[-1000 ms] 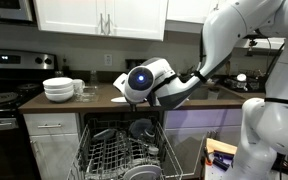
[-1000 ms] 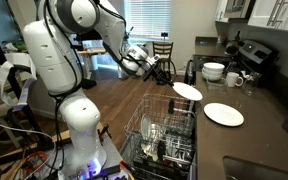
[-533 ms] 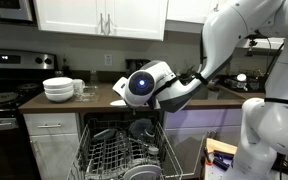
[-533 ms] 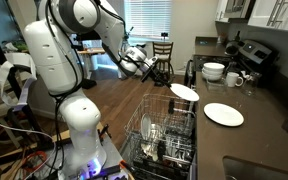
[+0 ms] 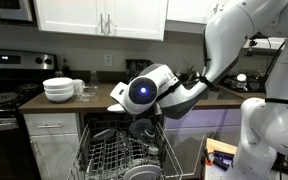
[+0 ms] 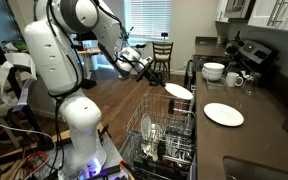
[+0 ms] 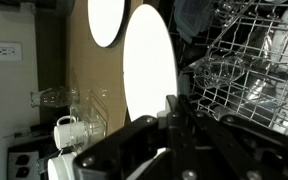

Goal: Put the plates near each other in the dishwasher

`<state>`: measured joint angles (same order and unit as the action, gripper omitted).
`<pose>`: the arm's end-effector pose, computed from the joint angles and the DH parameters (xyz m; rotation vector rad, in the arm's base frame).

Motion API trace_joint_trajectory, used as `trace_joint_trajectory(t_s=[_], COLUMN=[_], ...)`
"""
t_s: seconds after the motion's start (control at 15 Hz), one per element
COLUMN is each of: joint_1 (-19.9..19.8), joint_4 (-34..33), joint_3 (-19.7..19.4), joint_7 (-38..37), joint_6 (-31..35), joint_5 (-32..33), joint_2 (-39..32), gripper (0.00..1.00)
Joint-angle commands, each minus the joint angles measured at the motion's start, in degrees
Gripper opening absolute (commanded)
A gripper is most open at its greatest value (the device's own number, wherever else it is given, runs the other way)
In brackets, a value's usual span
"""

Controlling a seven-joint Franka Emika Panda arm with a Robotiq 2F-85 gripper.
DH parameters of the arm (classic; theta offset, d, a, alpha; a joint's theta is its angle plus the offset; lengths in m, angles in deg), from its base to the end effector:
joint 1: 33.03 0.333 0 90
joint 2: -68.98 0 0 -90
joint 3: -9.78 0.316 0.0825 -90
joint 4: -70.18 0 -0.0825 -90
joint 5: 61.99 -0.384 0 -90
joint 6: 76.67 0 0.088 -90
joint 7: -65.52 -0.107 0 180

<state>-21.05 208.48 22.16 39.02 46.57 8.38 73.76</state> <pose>0.4510 0.1615 0.3488 2.0213 0.8467 0.3145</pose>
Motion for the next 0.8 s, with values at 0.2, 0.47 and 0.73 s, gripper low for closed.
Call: trace_joint_trajectory(t_s=[0.2, 0.47, 0.73], joint_1=[1.46, 1.2, 0.96], joint_4=[1.34, 2.34, 3.45], joint_3=[1.18, 0.34, -0.07], joint_7=[0.67, 3.74, 5.81], joint_6=[-1.15, 2.88, 4.47], joint_5=[-4.01, -10.5, -15.74], joint_2=[2.62, 3.64, 5.14], gripper=[0.02, 0.02, 0.02])
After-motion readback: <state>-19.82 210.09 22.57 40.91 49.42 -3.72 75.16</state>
